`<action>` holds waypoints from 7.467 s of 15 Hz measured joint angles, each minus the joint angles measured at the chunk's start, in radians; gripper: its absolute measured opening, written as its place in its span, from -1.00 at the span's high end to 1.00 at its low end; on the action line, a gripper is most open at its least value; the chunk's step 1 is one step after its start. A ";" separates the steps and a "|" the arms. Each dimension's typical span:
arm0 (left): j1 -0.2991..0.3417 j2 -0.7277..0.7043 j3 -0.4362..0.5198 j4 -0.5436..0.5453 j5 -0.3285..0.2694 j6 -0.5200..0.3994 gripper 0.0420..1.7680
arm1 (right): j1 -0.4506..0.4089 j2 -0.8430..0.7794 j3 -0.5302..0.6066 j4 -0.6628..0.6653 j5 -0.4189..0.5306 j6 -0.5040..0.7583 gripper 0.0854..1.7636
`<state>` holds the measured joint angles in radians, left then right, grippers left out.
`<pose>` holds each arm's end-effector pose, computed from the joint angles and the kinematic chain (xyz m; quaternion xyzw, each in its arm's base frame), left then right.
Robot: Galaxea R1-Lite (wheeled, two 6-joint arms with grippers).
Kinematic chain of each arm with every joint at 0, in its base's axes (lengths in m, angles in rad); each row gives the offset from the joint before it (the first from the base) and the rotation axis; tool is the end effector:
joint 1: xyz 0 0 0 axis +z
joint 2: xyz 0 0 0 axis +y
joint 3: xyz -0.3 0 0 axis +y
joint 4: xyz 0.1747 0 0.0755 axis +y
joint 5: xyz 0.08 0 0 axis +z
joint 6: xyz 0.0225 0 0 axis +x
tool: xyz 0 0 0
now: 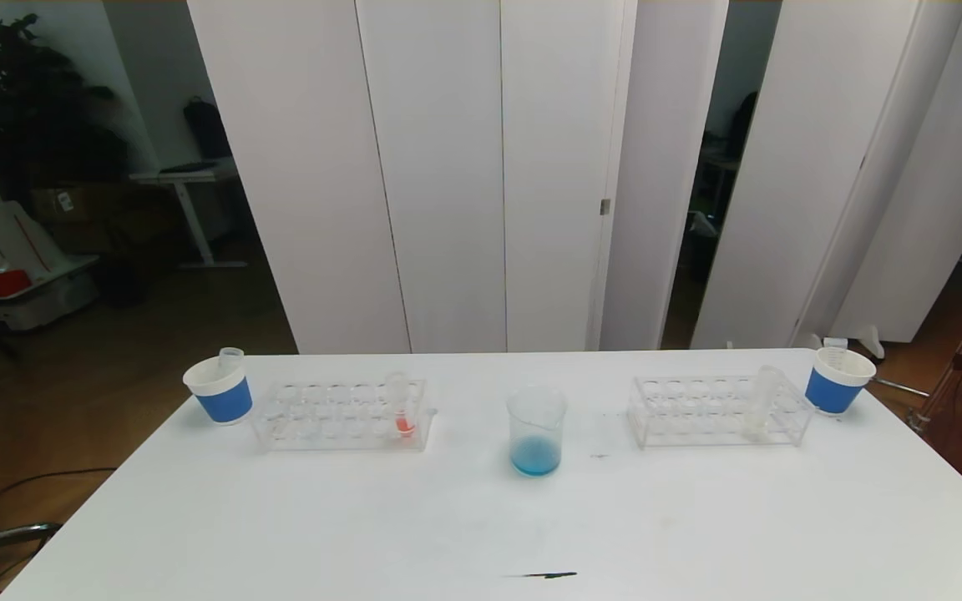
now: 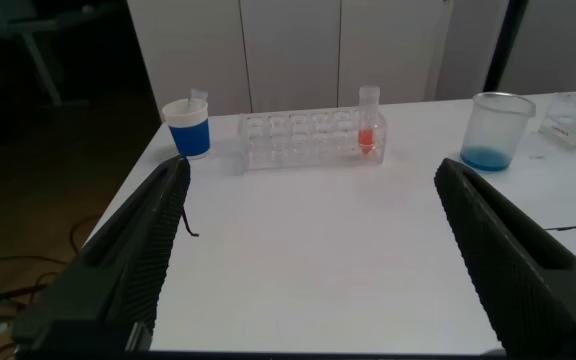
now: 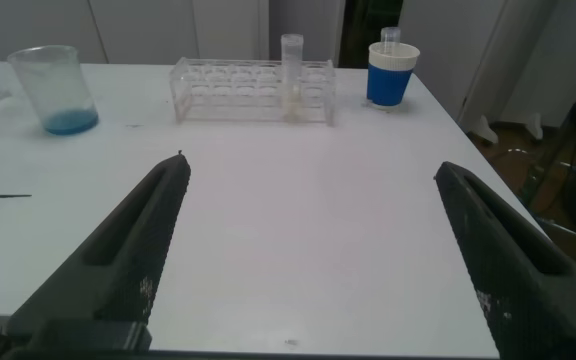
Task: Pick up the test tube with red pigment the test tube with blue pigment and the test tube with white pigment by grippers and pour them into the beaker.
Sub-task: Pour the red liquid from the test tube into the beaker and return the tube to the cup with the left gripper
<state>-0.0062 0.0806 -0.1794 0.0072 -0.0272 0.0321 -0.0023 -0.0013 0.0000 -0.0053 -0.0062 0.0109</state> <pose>-0.0306 -0.0004 0.1259 0.0165 -0.0460 -0.0159 0.9987 -0.0229 -0.0001 0.0760 0.0055 -0.0033 -0.0042 1.0000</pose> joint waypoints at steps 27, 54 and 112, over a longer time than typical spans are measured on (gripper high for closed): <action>-0.281 1.384 -0.367 -0.616 0.193 -0.228 -0.98 | 0.000 0.000 0.000 0.000 0.000 0.000 -0.99; -0.412 2.201 -0.544 -1.359 0.583 -0.258 -0.98 | 0.000 0.000 0.000 0.000 0.000 0.000 -0.99; -0.393 1.924 -0.678 -1.104 0.305 -0.073 0.35 | 0.000 0.000 0.000 0.000 0.000 0.000 -0.99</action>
<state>-0.3987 2.0047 -0.8577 -1.0972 0.2779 -0.0409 -0.0023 -0.0013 0.0000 -0.0053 -0.0057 0.0109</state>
